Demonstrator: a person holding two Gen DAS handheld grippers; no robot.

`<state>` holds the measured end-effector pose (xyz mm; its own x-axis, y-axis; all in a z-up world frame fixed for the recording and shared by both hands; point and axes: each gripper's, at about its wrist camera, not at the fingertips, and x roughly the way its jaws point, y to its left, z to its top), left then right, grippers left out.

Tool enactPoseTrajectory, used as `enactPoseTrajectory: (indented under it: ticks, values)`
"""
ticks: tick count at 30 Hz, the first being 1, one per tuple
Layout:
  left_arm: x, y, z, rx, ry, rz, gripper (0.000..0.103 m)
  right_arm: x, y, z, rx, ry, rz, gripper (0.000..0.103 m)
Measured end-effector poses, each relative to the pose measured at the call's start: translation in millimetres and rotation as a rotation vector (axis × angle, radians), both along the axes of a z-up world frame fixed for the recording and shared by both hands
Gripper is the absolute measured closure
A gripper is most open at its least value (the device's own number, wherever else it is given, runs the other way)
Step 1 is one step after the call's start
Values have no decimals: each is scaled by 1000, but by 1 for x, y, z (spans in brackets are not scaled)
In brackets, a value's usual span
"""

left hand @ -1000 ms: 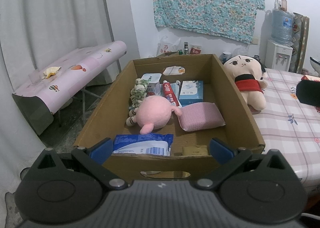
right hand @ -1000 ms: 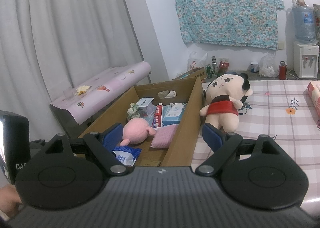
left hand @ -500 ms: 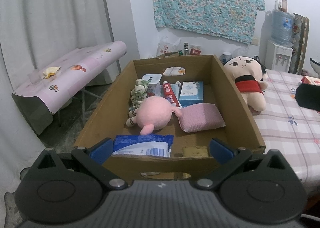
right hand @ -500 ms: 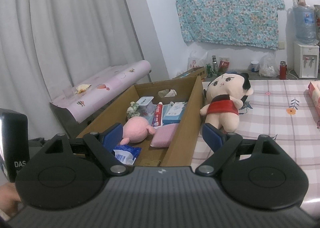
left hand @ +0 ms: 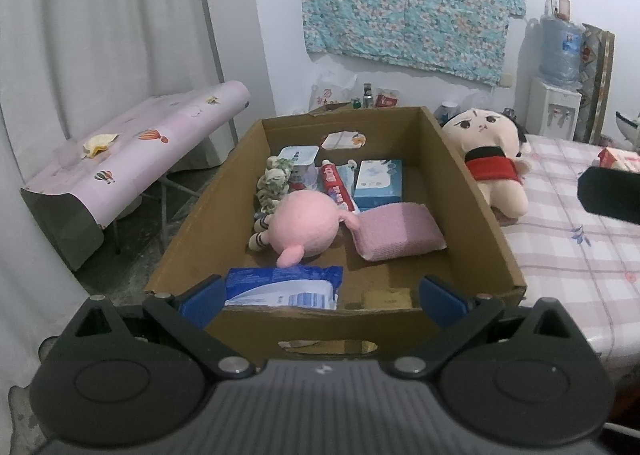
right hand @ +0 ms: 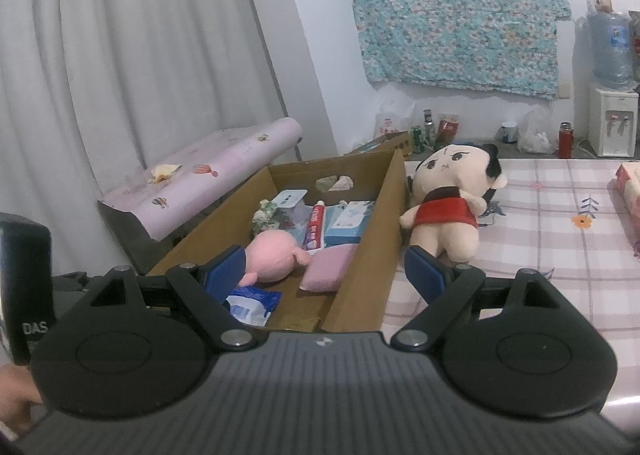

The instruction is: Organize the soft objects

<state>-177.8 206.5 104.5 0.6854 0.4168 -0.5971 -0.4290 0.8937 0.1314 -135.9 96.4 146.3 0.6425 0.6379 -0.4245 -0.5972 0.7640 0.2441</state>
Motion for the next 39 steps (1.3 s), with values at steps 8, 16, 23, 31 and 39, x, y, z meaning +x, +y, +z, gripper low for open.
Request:
enactPoseTrajectory:
  ticks: [8,16,23,31,39]
  values:
    - [-2,-6,9,16,-22,1,0,-1,-7,5,18,-7,-6,16]
    - [-3,-4,7,15,-13,4,0,1,-5,4,14,4,1,13]
    - [-3,-3,9,6,-22,2,0,2,-4,3,14,10,1,13]
    - [-1,-7,9,6,-19,-12,0,4,-3,2,14,12,4,13]
    - [-3,-12,10,7,-44,-46,0,7,-5,2,18,16,-8,12]
